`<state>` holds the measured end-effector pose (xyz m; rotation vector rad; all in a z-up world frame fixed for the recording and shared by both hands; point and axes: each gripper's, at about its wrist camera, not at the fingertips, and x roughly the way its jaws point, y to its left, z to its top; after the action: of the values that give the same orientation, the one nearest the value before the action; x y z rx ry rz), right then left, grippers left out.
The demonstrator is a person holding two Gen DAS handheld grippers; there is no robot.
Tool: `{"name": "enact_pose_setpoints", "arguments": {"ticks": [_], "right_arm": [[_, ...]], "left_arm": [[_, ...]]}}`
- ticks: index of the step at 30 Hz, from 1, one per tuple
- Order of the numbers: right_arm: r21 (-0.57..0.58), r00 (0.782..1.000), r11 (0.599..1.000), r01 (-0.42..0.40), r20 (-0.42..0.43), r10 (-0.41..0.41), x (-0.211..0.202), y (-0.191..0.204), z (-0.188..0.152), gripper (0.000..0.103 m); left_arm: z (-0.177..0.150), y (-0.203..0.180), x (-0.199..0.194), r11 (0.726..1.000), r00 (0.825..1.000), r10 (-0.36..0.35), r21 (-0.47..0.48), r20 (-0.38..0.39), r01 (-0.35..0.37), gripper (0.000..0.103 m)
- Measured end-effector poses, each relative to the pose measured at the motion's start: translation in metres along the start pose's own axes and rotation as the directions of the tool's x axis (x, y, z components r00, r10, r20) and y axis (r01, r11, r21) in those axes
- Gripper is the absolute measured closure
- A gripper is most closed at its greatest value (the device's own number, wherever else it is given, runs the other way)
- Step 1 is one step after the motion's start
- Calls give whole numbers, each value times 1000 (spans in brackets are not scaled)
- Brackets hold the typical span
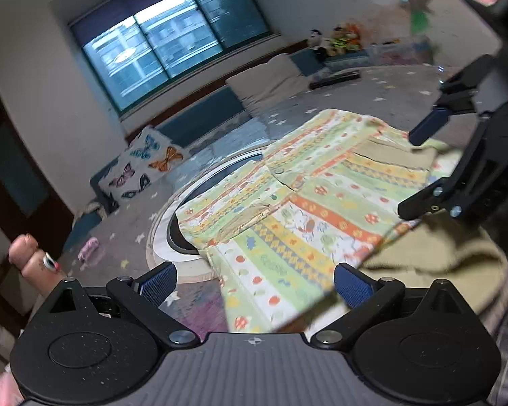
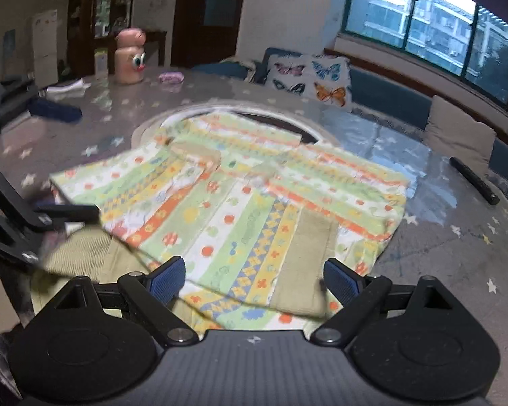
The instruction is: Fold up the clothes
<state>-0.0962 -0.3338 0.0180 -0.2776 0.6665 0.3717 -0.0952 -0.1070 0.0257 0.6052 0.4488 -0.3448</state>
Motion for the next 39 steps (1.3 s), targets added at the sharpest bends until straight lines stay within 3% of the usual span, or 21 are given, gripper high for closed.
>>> {"name": "enact_pose_setpoints", "arguments": {"ticks": [4, 11, 16, 19, 20, 22, 24, 27, 29, 33, 38, 39], "right_arm": [[12, 1000, 1000, -18, -12, 18, 0, 2, -2, 12], [42, 999, 998, -41, -5, 41, -16, -8, 0, 12], [35, 999, 999, -31, -7, 31, -29, -15, -3, 12], [18, 1000, 1000, -22, -12, 22, -37, -16, -9, 13], [10, 1000, 1000, -23, -14, 23, -40, -16, -11, 13], [-8, 1000, 1000, -24, -17, 24, -45, -16, -14, 13], [-26, 1000, 999, -25, -20, 25, -51, -16, -17, 13], [-58, 999, 998, -34, -24, 32, -56, -15, -21, 13], [-81, 999, 996, -42, -26, 40, -59, -14, -24, 14], [-140, 998, 989, -55, -21, 53, -54, 0, -22, 19], [-184, 996, 979, -84, 5, 86, -37, 11, -13, 24], [-193, 996, 977, -90, 10, 93, -33, 14, -12, 29]], "left_arm": [[-14, -6, -19, 992, 999, -18, 125, 39, 13, 2], [-28, -29, -28, 956, 990, -113, 283, 89, 83, 3], [-20, -43, -23, 936, 970, -198, 321, 140, 144, 14], [-14, -48, -20, 920, 951, -262, 341, 165, 194, 25], [-12, -49, -19, 916, 944, -282, 341, 169, 212, 34], [-8, -49, -15, 912, 932, -320, 321, 167, 255, 49], [-2, -44, -10, 913, 922, -352, 275, 161, 301, 72], [11, -31, -4, 927, 918, -360, 175, 164, 332, 83], [21, -19, 0, 936, 920, -351, 102, 173, 338, 89], [39, 2, 11, 940, 925, -332, -15, 184, 340, 92], [51, 15, 20, 936, 927, -326, -75, 184, 344, 93], [53, 16, 23, 936, 928, -325, -77, 181, 343, 93]]}}
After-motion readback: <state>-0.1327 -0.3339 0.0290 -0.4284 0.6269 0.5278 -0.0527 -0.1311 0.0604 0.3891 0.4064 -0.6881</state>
